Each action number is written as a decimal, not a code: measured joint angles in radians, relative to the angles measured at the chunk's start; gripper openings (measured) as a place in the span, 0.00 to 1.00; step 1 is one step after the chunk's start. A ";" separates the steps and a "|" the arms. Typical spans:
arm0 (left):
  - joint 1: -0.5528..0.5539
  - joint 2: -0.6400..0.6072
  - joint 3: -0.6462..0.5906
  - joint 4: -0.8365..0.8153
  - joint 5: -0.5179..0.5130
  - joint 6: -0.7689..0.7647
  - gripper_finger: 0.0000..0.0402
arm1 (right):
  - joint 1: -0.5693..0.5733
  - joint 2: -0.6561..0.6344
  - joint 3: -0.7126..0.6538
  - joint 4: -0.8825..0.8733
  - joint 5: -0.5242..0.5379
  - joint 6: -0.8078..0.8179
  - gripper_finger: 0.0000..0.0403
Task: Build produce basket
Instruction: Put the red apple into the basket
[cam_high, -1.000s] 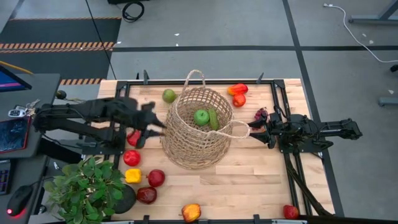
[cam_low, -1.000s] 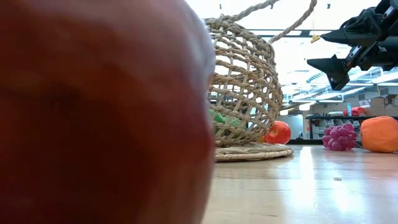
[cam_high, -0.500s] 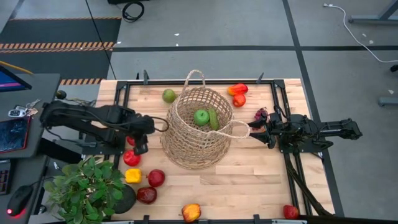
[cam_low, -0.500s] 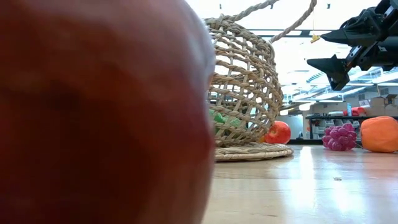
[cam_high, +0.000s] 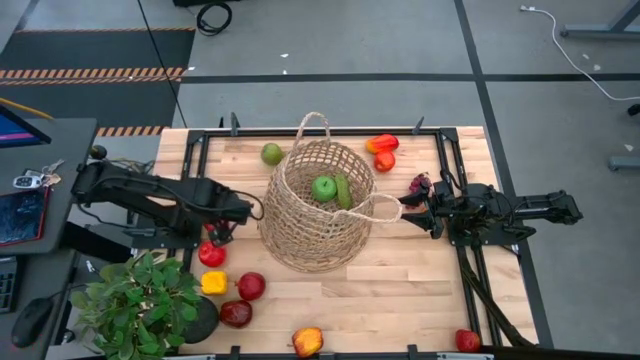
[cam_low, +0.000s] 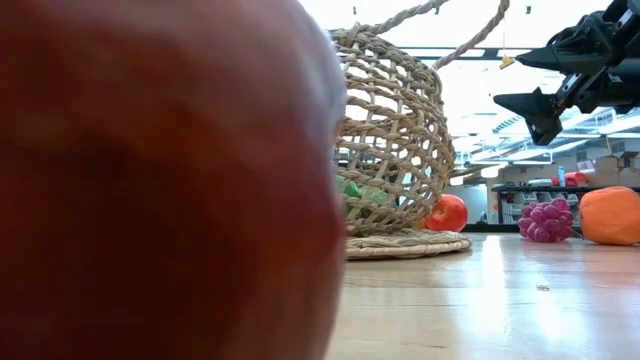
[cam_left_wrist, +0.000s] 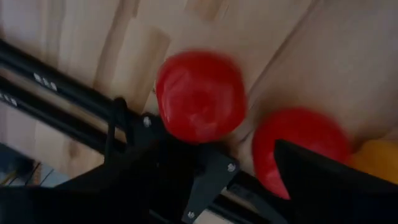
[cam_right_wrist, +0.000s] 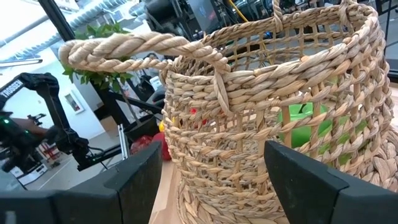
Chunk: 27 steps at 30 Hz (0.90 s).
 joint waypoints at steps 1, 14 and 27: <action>0.002 0.001 -0.024 0.003 0.004 0.003 0.86 | 0.000 0.000 0.000 -0.001 0.000 0.000 0.71; 0.041 0.000 -0.098 0.062 0.004 0.041 0.94 | 0.000 0.000 0.000 -0.001 0.000 0.000 0.71; 0.055 0.000 -0.215 0.206 -0.056 0.059 0.94 | 0.000 0.000 0.000 -0.001 0.000 0.000 0.71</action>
